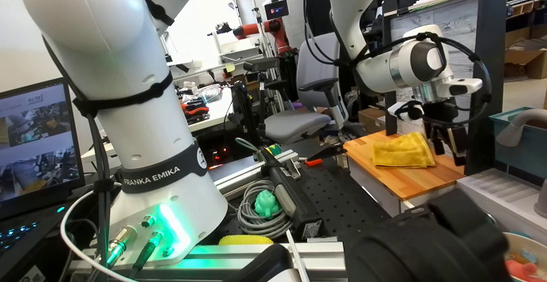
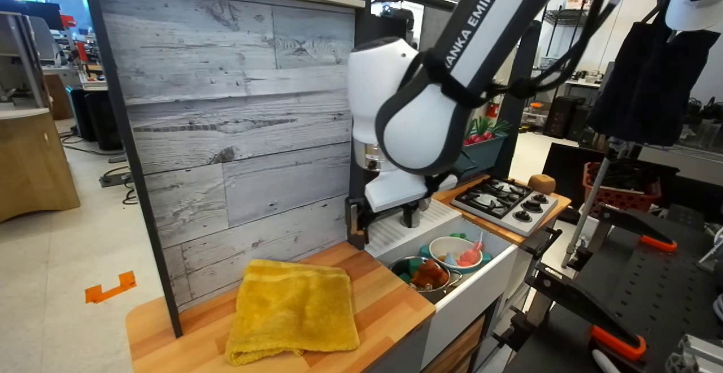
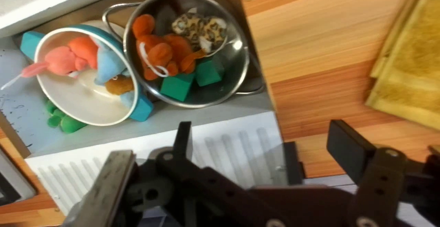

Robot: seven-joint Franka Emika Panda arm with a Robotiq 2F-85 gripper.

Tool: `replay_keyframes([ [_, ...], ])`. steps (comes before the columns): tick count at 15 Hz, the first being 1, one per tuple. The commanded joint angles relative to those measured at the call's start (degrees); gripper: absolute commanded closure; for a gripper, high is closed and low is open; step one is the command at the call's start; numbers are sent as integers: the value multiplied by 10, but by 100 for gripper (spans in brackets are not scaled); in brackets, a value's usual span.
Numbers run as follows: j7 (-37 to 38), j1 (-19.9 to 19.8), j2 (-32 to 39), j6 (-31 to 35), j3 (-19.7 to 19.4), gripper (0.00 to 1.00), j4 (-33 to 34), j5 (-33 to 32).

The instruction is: Put the things on the counter inside the pot in the sink, wipe the counter with the towel, and then remove the things from the dish in the sink and put them on the stove

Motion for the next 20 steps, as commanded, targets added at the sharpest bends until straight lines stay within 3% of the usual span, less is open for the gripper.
replay_keyframes([
  [1,-31,-41,-48,114,-21,0,-118,17],
  [3,-50,-85,-41,156,-17,0,-134,51],
  [6,-122,-163,-19,148,20,0,-111,106],
  [7,-101,-108,-17,144,-22,0,-117,110],
  [10,-138,-150,-15,144,0,0,-112,127],
  [16,-122,-80,59,75,-49,0,-42,120],
  [19,-114,-71,103,41,-66,11,1,116],
  [20,-113,-70,113,38,-71,8,10,114],
])
